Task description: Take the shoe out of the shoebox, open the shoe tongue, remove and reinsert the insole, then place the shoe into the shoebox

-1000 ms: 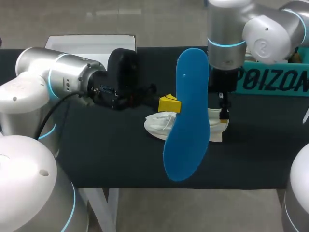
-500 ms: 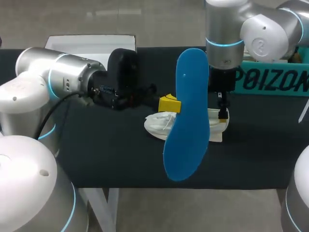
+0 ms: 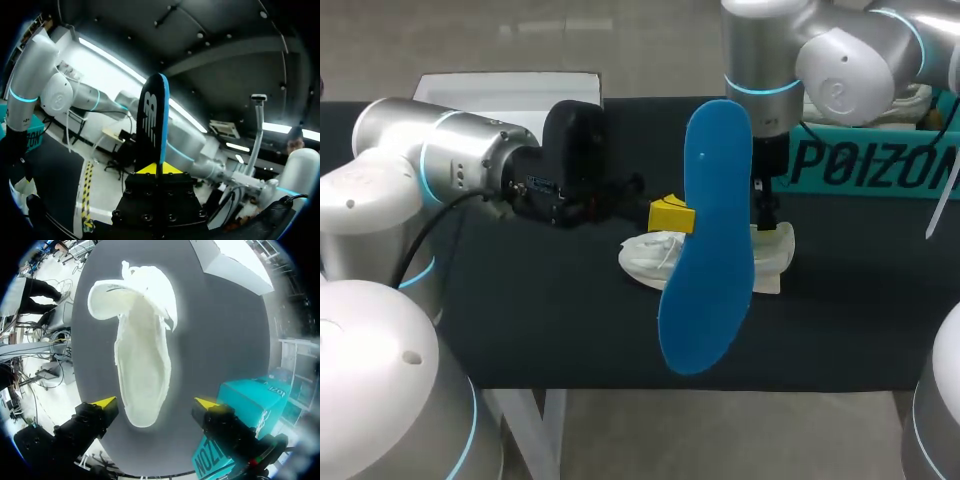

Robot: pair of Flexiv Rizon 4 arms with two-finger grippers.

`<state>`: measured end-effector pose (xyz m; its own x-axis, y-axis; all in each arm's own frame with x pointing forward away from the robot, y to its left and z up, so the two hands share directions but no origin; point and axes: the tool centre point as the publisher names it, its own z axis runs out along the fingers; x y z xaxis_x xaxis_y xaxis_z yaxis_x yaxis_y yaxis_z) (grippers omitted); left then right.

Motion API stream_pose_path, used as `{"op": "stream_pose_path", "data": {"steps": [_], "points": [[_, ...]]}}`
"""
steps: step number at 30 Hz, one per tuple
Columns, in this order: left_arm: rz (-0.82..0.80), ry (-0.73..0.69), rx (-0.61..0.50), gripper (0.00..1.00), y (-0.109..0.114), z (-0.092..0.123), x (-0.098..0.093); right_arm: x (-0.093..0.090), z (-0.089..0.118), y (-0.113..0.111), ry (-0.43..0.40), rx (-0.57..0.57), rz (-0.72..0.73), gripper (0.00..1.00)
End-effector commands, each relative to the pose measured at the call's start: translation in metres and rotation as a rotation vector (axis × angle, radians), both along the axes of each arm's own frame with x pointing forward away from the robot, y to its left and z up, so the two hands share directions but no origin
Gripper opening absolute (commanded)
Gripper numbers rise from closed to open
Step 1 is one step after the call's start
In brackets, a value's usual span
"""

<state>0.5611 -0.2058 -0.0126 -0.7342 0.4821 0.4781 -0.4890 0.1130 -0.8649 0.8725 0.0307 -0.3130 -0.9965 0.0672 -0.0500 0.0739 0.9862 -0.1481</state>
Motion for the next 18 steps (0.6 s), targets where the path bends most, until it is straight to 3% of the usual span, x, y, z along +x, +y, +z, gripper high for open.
{"op": "stream_pose_path", "data": {"steps": [1, 16, 18], "points": [[-0.002, 0.001, -0.003, 0.0, -0.002, -0.001, 0.001, 0.016, -0.013, 0.011, -0.007, -0.022, -0.01, 1.0], [-0.002, 0.001, -0.003, 0.0, -0.002, -0.001, 0.001, 0.031, -0.047, 0.028, -0.003, 0.018, -0.066, 1.0], [-0.002, 0.001, -0.003, 0.0, -0.002, -0.001, 0.001, 0.032, -0.054, 0.032, 0.003, 0.01, -0.067, 0.91]]}}
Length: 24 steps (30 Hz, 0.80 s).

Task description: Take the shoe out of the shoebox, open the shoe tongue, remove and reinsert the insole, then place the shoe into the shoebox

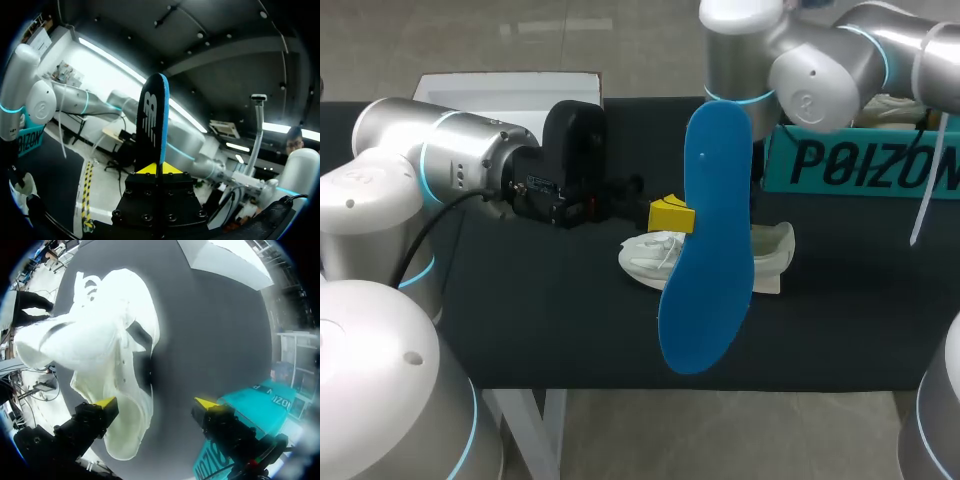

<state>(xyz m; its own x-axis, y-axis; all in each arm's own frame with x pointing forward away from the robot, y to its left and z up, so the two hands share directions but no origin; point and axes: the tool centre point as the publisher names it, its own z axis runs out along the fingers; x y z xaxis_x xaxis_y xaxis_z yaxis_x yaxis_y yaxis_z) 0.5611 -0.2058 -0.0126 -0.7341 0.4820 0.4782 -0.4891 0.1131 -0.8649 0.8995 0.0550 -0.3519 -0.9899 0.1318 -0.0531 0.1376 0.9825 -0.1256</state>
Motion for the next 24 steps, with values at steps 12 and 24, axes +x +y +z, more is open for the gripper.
{"op": "stream_pose_path", "data": {"steps": [12, 24], "points": [[-0.002, 0.001, -0.003, 0.0, -0.002, -0.001, 0.001, 0.008, -0.031, 0.023, 0.06, -0.002, 0.01, 0.0], [-0.002, 0.001, -0.003, 0.0, -0.002, -0.001, 0.001, -0.021, -0.006, -0.004, 0.204, 0.002, -0.31, 0.0]]}}
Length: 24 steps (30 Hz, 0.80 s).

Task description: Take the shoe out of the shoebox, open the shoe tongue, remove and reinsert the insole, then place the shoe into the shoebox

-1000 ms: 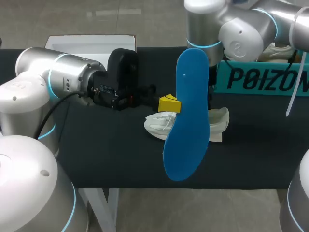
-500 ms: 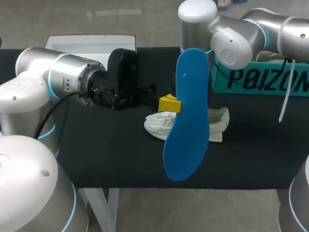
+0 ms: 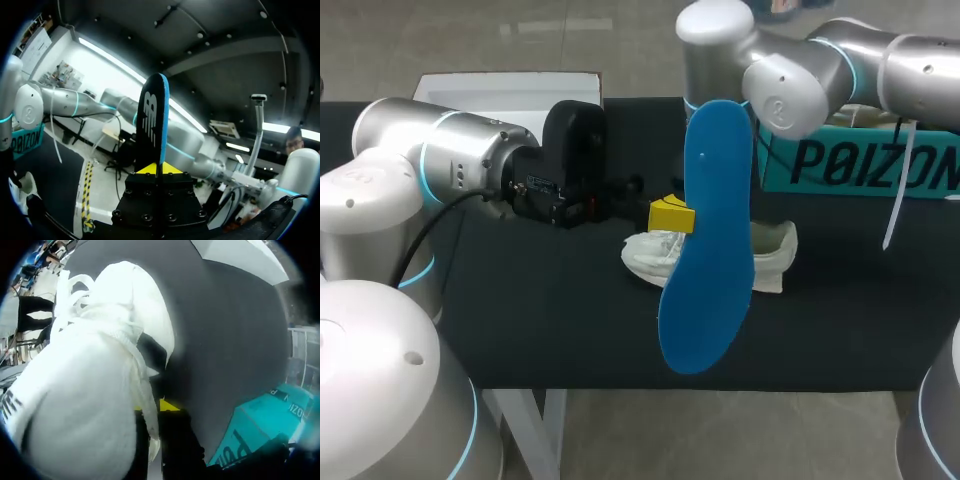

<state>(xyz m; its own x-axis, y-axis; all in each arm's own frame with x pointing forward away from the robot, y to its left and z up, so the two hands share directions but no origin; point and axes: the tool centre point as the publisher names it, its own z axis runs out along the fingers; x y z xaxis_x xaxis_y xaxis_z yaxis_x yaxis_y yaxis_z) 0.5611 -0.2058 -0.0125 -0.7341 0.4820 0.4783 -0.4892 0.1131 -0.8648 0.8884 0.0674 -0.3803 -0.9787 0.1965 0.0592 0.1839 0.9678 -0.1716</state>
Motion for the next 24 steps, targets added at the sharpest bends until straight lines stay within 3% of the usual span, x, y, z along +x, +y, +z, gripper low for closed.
{"op": "stream_pose_path", "data": {"steps": [1, 4, 8, 13, 18, 24], "points": [[-0.002, 0.001, -0.003, 0.0, -0.002, -0.001, 0.001, -0.013, 0.025, -0.019, 0.136, 0.023, -0.323, 0.0], [-0.002, 0.001, -0.003, 0.0, -0.002, -0.001, 0.001, -0.02, 0.03, -0.02, 0.191, -0.011, -0.532, 0.0], [-0.002, 0.001, -0.003, 0.0, -0.002, -0.001, 0.001, -0.024, 0.038, -0.015, 0.182, 0.02, -0.798, 0.0], [-0.002, 0.001, -0.003, 0.0, -0.002, -0.001, 0.001, -0.028, 0.04, -0.011, 0.174, 0.133, -1.158, 0.0], [-0.002, 0.001, -0.003, 0.0, -0.002, -0.001, 0.001, -0.034, 0.043, -0.001, 0.165, 0.126, -1.32, 0.0], [-0.002, 0.001, -0.003, 0.0, -0.002, -0.001, 0.001, -0.039, 0.041, 0.011, 0.175, 0.182, -1.375, 0.0]]}}
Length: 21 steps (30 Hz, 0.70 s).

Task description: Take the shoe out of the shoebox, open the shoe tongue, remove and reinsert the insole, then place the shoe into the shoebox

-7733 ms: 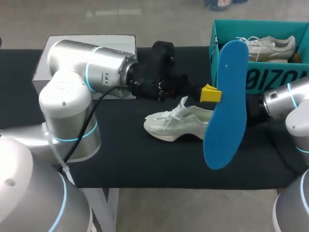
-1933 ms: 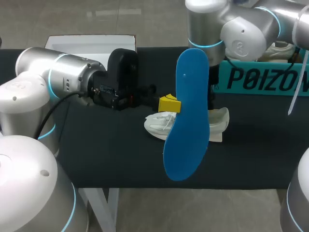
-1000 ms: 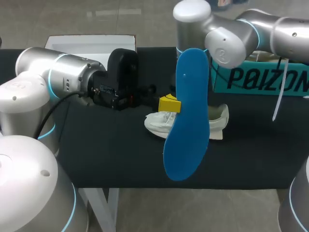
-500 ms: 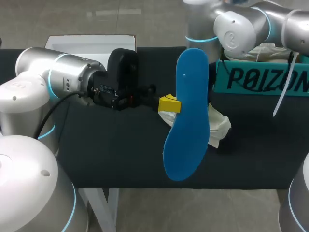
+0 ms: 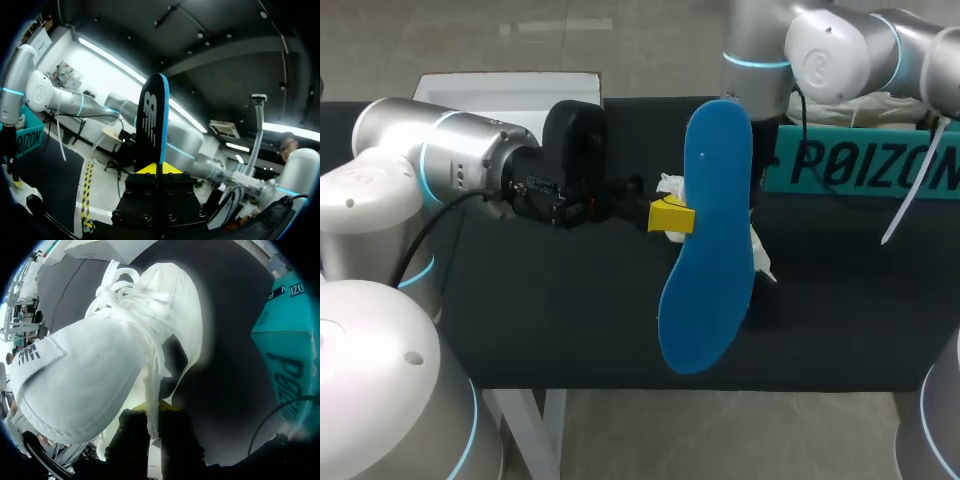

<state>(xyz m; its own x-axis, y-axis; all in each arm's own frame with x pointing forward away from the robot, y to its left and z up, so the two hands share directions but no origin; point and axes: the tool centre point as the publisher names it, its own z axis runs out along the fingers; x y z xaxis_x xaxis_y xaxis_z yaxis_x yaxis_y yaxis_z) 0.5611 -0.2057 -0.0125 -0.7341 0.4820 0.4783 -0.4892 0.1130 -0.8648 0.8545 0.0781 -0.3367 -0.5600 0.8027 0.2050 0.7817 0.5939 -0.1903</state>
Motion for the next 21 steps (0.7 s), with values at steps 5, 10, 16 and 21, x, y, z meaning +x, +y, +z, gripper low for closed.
{"op": "stream_pose_path", "data": {"steps": [5, 10, 16, 21], "points": [[-0.002, 0.001, -0.003, 0.0, -0.002, -0.001, 0.001, -0.007, -0.003, 0.008, -0.003, 0.106, -0.631, 0.0], [-0.002, 0.001, -0.003, 0.0, -0.002, -0.001, 0.001, 0.001, -0.008, 0.017, -0.054, 0.123, -0.547, 0.0], [-0.002, 0.001, -0.003, 0.0, -0.002, -0.001, 0.001, 0.009, -0.005, 0.021, -0.101, 0.117, -0.43, 0.0], [-0.002, 0.001, -0.003, 0.0, -0.002, -0.001, 0.001, 0.013, -0.004, 0.023, -0.131, 0.111, -0.326, 0.0]]}}
